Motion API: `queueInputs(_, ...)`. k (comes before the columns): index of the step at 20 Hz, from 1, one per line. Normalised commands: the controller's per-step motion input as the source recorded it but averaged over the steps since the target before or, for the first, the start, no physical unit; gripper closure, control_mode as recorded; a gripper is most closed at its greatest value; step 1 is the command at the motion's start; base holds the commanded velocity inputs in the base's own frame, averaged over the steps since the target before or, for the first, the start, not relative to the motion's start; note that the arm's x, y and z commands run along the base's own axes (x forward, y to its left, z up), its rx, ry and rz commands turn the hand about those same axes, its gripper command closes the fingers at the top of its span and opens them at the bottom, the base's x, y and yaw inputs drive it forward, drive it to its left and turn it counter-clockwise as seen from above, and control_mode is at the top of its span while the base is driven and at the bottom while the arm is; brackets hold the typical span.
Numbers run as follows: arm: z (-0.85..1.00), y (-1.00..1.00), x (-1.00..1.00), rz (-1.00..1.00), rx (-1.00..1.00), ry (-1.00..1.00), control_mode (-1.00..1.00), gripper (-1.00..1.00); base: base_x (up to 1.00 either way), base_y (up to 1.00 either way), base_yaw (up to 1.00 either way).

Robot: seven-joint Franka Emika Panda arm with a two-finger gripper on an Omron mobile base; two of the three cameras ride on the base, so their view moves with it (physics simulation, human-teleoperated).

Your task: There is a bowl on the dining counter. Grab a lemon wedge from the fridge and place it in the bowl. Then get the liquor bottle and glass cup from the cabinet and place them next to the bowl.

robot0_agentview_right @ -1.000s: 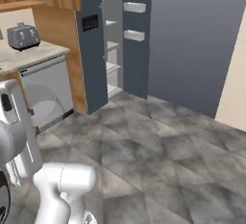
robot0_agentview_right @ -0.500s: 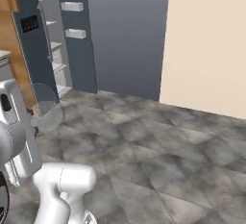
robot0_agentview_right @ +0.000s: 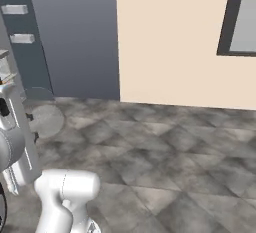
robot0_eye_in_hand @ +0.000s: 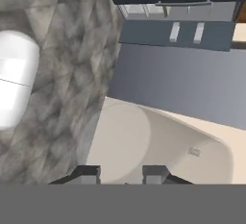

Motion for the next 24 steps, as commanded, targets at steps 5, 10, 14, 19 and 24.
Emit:
queueInputs(5,0.0,0.0,0.0,0.0,0.0,0.0,1.0,1.0,-0.23,-0.7,-0.33)
queueInputs(10,0.0,0.0,0.0,0.0,0.0,0.0,1.0,1.0,-0.09,-0.79,-0.25)
queueInputs(14,0.0,0.0,0.0,0.0,0.0,0.0,1.0,1.0,0.0,-0.9,-0.17)
queueInputs(19,0.0,0.0,0.0,0.0,0.0,0.0,1.0,1.0,0.09,-0.99,-0.09)
queueInputs(24,0.0,0.0,0.0,0.0,0.0,0.0,1.0,1.0,0.23,-1.0,-0.05)
